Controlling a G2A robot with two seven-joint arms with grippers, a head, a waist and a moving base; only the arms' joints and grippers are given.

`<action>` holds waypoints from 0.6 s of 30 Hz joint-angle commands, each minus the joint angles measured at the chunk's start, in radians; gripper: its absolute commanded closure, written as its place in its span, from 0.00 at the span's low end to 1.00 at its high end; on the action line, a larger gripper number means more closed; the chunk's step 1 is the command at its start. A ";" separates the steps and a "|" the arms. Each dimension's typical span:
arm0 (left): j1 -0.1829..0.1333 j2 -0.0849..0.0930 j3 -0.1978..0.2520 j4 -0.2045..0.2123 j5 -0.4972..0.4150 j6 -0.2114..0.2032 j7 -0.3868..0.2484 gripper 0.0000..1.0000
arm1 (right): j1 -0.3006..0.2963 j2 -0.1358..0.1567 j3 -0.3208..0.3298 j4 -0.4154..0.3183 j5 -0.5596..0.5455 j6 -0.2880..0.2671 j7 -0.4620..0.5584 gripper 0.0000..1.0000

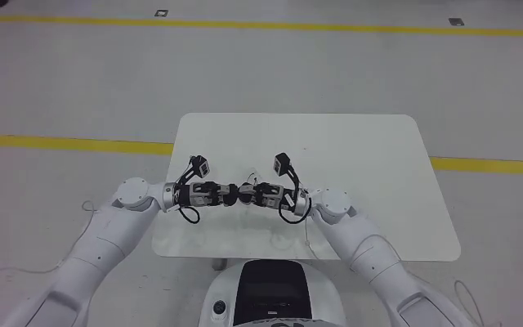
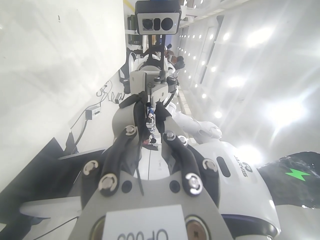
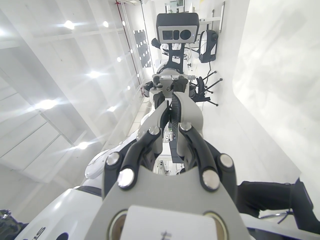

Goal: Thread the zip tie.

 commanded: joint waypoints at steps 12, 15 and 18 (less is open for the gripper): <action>0.000 -0.002 -0.006 0.002 0.006 -0.005 -0.008 1.00 | 0.008 0.002 -0.006 0.008 0.009 0.008 0.004 0.00; 0.001 -0.001 -0.010 0.001 0.007 -0.007 -0.012 1.00 | 0.007 0.003 -0.004 0.003 0.011 0.006 0.006 0.00; 0.003 -0.001 -0.014 0.000 0.007 -0.007 -0.014 1.00 | 0.007 0.005 -0.004 0.000 0.008 0.007 0.006 0.00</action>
